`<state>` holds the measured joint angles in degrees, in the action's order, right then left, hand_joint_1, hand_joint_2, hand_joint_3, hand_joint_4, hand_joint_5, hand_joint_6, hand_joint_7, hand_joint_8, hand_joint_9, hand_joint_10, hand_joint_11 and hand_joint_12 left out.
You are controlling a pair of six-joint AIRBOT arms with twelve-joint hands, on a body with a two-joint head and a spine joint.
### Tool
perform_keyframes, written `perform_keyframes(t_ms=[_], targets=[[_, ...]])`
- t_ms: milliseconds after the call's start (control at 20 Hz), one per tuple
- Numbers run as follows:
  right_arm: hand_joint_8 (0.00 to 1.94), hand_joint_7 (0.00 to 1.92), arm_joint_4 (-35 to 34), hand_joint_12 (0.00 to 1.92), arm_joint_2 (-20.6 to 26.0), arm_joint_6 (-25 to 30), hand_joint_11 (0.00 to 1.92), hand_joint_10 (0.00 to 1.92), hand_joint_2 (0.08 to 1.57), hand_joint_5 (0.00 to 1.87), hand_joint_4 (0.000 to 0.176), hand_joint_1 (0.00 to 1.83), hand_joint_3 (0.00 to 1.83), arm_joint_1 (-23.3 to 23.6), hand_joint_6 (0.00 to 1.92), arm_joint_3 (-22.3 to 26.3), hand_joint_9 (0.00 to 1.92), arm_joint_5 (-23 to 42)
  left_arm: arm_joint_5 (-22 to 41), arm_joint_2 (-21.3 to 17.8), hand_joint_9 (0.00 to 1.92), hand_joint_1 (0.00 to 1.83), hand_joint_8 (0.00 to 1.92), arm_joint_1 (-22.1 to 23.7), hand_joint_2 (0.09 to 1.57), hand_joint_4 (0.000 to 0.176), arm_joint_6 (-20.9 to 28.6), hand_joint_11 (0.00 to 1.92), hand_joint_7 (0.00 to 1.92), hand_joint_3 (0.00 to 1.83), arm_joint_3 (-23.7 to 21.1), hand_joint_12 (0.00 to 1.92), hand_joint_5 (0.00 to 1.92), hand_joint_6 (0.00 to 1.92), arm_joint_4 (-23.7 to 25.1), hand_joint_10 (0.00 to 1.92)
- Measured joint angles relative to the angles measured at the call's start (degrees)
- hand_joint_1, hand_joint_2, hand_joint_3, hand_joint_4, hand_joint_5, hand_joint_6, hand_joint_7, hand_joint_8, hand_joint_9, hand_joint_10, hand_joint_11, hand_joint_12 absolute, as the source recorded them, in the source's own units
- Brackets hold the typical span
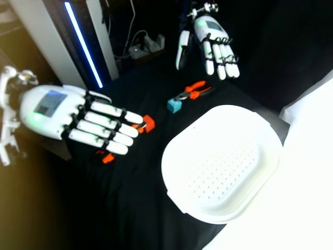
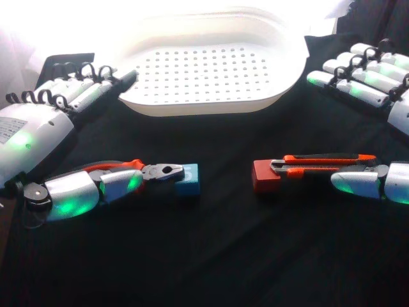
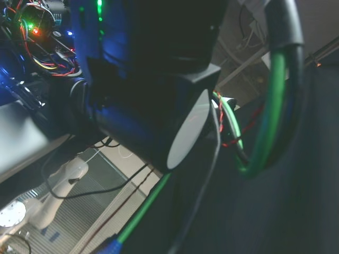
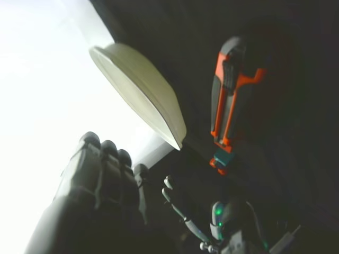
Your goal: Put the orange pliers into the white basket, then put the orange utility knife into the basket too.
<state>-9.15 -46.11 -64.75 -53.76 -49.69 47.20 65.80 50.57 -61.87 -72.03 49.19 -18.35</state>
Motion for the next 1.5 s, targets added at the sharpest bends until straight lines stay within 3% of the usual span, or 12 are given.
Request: perform_keyframes(t_ms=[150,300,350,500,700,800,850,900,950,1050,1150,1500], targets=[[0.0,0.0,-0.24,0.0,-0.09,-0.02,0.0,0.0,1.18,0.0,0.022,0.34,0.01,0.0,0.0,0.0,0.0,-0.07,-0.11,0.7,0.01,0.48,0.0,-0.24,1.2,0.068,0.42,0.04,0.0,0.0,-0.04,0.04,0.0,0.0,-0.76,0.0],[0.0,0.0,-0.5,0.0,-0.59,0.0,0.0,0.0,1.18,0.0,0.011,0.33,0.0,0.0,0.0,-0.44,0.0,-0.17,-0.94,1.97,0.11,0.53,0.02,-1.16,1.19,0.051,1.16,0.0,0.11,0.0,-0.5,0.62,0.04,0.01,-0.26,0.03],[0.0,0.0,-0.5,0.0,-0.59,-0.02,0.0,0.0,1.19,0.0,0.02,0.29,0.01,0.0,0.0,-0.44,0.0,-0.46,-1.92,2.49,0.14,0.58,0.03,-1.49,1.18,0.036,1.44,0.0,0.16,0.0,-0.5,0.77,0.1,0.02,-0.48,0.06],[0.0,0.0,-0.5,0.0,-0.66,-0.02,0.0,0.0,1.18,0.0,0.042,0.31,0.0,0.0,0.0,-0.48,0.0,-0.72,-4.9,3.85,0.14,0.62,0.03,-1.64,1.21,0.039,1.51,0.0,0.23,0.0,1.07,1.07,0.21,0.02,-2.21,0.16],[0.0,0.0,-0.55,0.0,-0.83,-0.02,0.0,0.0,1.18,0.0,0.036,0.31,0.0,0.0,0.0,-0.55,0.0,-0.9,-9.79,6.71,0.0,0.79,0.04,-0.24,1.25,0.0,1.51,0.0,0.37,0.0,4.63,1.43,0.39,0.04,-5.73,0.91],[0.0,0.0,-0.63,0.0,-0.92,-0.02,0.0,0.0,1.2,0.0,0.036,0.31,0.01,0.0,0.0,-0.55,0.0,-0.92,-12.85,8.81,0.0,0.91,0.53,1.49,1.25,0.0,1.05,0.0,0.31,0.0,6.82,1.6,0.42,0.3,-6.64,1.21],[0.0,0.0,-0.7,0.0,-0.94,-0.02,0.0,0.0,1.21,0.0,0.031,0.3,0.01,0.0,0.0,-0.55,0.0,-0.87,-13.03,8.98,0.1,0.89,1.12,1.77,1.34,0.0,0.66,0.0,0.27,0.0,6.99,1.81,0.52,1.37,-7.17,1.48],[0.0,0.0,-0.83,0.0,-0.96,-0.02,0.0,0.0,1.22,0.0,0.032,0.3,0.01,0.0,0.0,-0.55,0.0,-1.05,-13.27,9.51,0.16,0.96,1.64,2.08,1.41,0.029,0.39,0.11,0.42,0.01,7.54,1.9,0.47,1.72,-7.45,1.75],[0.0,0.0,-0.85,0.0,-0.96,-0.02,0.0,0.0,1.23,0.0,0.04,0.3,0.02,0.0,0.0,-0.55,0.0,-1.07,-13.31,9.94,0.47,1.03,1.87,2.38,1.3,0.062,-0.22,0.54,0.49,0.0,7.87,1.92,0.45,1.88,-8.11,1.89],[0.0,0.0,-0.72,0.0,-0.96,-0.02,0.0,0.0,1.24,0.0,0.034,0.29,0.01,0.0,0.0,-0.55,0.0,-1.03,-13.6,10.29,1.22,1.21,1.92,3.13,1.27,0.163,-0.68,1.33,1.03,0.0,8.24,1.92,0.83,1.92,-8.61,1.92],[0.0,0.0,-0.87,0.0,-1.03,-0.02,0.0,0.0,1.24,0.0,0.036,0.29,0.01,0.0,0.0,-0.55,0.0,-1.07,-12.96,10.27,1.46,1.32,1.92,3.54,1.29,0.175,-0.83,1.52,1.29,0.0,8.24,1.92,1.09,1.92,-8.87,1.92],[0.0,0.0,-0.96,0.0,-1.2,-0.02,0.0,0.0,1.26,0.0,0.031,0.26,0.01,-0.13,0.0,-0.55,0.0,-1.22,-6.45,5.11,1.54,1.49,1.92,3.43,1.23,0.176,-0.9,1.53,1.38,0.0,2.73,1.92,1.18,1.92,-3.5,1.92]])
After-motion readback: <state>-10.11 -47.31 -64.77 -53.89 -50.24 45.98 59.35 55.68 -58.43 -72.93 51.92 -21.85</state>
